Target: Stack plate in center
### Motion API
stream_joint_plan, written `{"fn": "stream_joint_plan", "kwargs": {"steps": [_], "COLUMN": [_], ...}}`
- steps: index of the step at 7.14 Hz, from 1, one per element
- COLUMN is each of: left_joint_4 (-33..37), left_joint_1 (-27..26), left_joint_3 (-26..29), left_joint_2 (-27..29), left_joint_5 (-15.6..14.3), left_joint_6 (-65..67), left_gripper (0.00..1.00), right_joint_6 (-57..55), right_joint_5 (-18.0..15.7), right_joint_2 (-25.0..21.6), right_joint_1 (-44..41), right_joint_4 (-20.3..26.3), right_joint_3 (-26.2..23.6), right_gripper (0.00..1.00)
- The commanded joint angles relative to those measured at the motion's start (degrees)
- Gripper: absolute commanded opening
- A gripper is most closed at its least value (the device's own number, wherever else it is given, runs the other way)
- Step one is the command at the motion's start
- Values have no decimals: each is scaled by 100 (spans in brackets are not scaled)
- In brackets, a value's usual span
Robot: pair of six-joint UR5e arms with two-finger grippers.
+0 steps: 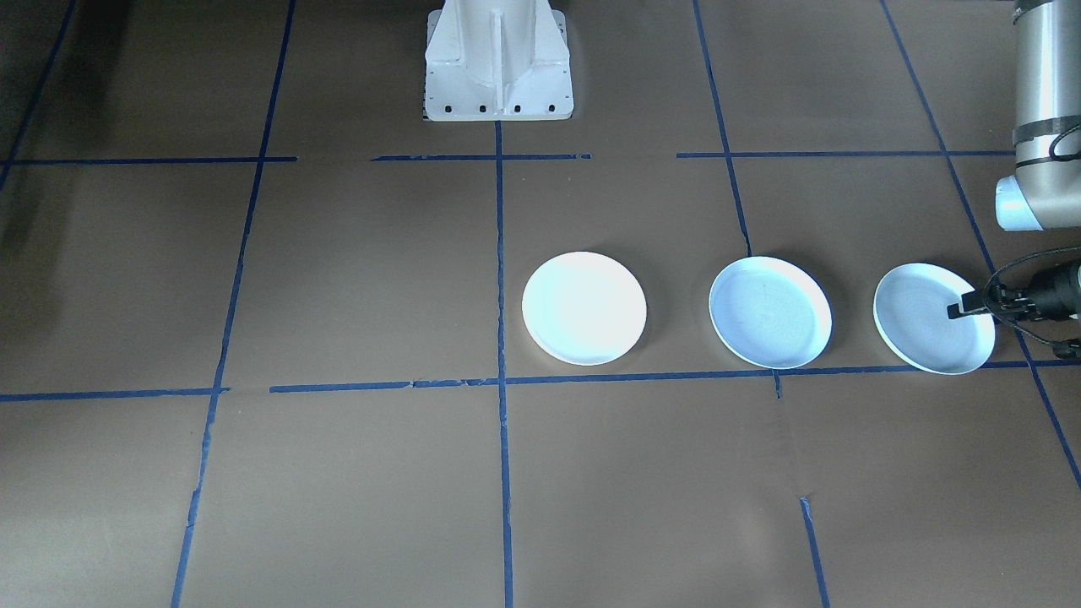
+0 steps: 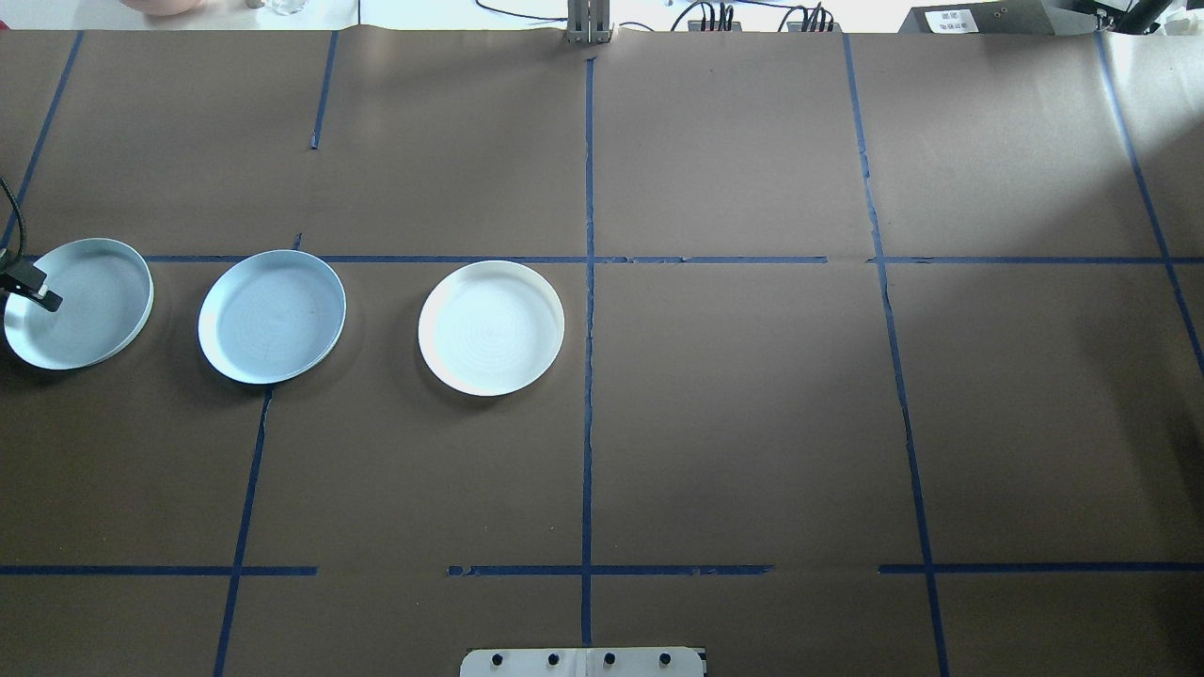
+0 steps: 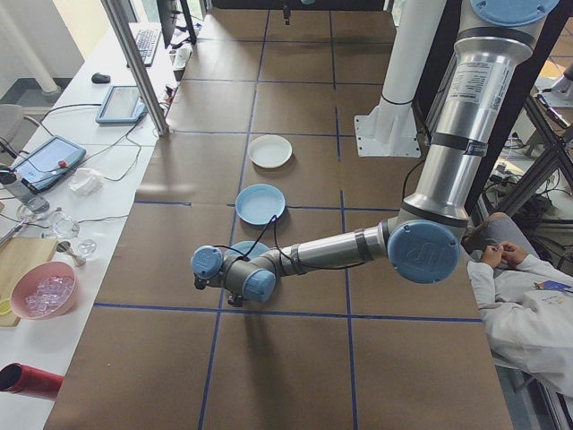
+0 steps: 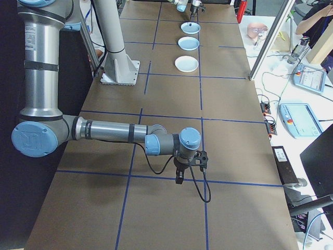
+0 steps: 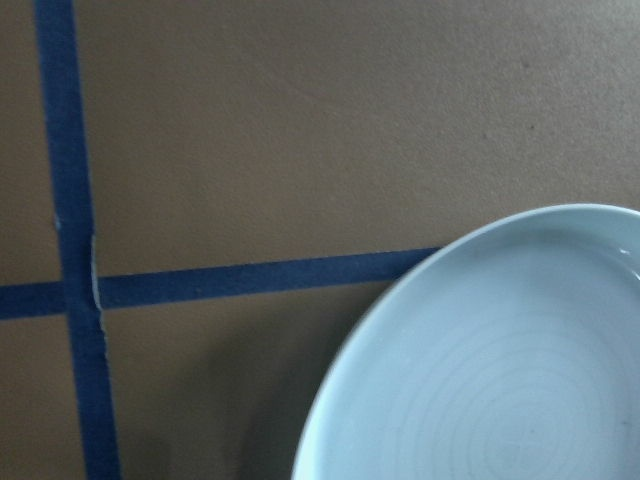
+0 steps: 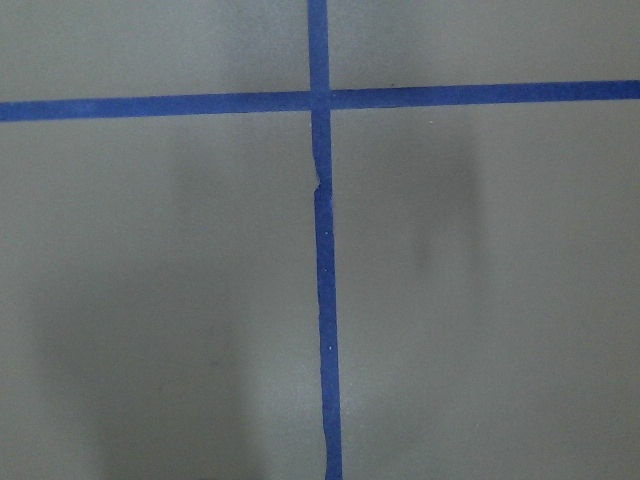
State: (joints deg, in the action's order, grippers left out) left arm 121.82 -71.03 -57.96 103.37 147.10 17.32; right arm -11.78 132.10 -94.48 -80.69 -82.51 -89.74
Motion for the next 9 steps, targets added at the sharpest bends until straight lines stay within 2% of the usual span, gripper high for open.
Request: {"fn": "stream_joint_plan", "kwargs": {"steps": [1, 2, 7, 9], "left_joint_4": [-18, -36, -27, -45], "left_joint_1": [2, -25, -279, -490], "left_joint_3": [-4, -13, -101, -590], "left_joint_2": [-27, -36, -80, -228], "left_joint_5": [-138, -129, -76, -6], "left_joint_6": [-53, -36, -71, -62], "left_gripper": [23, 0, 0, 0], "right_joint_6": [0, 0, 0, 0], "right_joint_5": [0, 0, 0, 0], "right_joint_2": [0, 0, 0, 0], "right_joint_1": [0, 0, 0, 0], "right_joint_4": [-2, -2, 7, -2], "right_joint_3": [0, 0, 0, 0], "right_gripper": [100, 100, 100, 100]}}
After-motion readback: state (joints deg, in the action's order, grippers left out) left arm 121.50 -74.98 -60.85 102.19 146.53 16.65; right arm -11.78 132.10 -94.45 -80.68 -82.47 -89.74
